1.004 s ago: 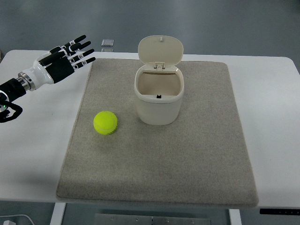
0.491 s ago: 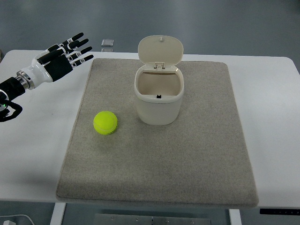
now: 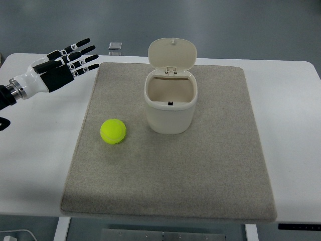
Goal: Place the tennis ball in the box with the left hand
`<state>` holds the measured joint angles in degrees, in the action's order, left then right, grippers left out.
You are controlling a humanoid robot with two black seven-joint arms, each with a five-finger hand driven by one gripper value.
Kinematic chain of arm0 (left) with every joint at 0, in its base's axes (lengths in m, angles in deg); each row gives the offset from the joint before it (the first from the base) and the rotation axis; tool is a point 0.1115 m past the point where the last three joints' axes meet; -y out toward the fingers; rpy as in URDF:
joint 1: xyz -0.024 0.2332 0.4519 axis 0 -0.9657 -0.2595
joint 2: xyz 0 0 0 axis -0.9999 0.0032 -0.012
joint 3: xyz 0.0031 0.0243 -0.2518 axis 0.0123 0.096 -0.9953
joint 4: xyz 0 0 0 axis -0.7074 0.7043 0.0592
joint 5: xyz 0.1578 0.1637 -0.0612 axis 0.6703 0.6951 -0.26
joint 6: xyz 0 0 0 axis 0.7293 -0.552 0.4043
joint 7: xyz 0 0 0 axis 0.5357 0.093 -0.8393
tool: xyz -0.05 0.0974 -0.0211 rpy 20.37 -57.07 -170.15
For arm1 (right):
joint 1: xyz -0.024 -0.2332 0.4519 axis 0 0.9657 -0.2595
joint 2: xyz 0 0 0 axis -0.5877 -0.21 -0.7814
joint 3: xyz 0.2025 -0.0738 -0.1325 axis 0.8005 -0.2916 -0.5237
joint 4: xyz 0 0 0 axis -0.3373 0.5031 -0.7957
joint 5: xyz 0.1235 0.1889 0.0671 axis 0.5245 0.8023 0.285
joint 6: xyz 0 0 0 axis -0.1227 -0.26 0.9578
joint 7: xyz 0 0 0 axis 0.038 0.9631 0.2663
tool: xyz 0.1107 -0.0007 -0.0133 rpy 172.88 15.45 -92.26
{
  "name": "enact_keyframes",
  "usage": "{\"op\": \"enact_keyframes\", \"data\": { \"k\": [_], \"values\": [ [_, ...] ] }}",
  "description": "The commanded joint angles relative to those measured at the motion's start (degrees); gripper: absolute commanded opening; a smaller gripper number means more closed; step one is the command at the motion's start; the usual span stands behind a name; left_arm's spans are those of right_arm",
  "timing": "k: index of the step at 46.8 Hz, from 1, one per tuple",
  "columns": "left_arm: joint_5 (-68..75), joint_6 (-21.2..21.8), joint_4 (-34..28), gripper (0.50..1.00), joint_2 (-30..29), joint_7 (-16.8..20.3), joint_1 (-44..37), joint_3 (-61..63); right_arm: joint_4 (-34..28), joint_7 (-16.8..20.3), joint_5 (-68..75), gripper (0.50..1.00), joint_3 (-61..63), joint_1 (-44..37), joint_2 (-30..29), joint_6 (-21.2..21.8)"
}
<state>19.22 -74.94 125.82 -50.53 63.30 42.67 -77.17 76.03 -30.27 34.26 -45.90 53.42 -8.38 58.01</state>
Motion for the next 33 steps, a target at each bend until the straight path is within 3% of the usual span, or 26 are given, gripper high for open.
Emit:
{"op": "enact_keyframes", "data": {
  "k": [1, 7, 24, 33],
  "values": [
    [6.4, 0.0, -0.2, 0.996, -0.1, 1.1, -0.2, -1.9, 0.0, 0.0, 0.0, 0.938, 0.0, 0.1, 0.0, 0.0],
    [13.5, 0.0, 0.8, 0.994, -0.9, 3.4, -0.5, -3.0, 0.0, 0.0, 0.0, 0.938, 0.0, 0.0, 0.0, 0.0],
    [32.2, 0.0, 11.2, 0.988, -8.2, 11.9, -2.9, -3.5, 0.0, 0.0, 0.0, 0.938, 0.0, 0.1, 0.0, 0.0],
    [40.4, 0.0, 13.0, 0.986, -9.3, 13.0, -3.0, -3.9, 0.0, 0.0, 0.0, 0.940, 0.0, 0.0, 0.0, 0.0]
  ]
}}
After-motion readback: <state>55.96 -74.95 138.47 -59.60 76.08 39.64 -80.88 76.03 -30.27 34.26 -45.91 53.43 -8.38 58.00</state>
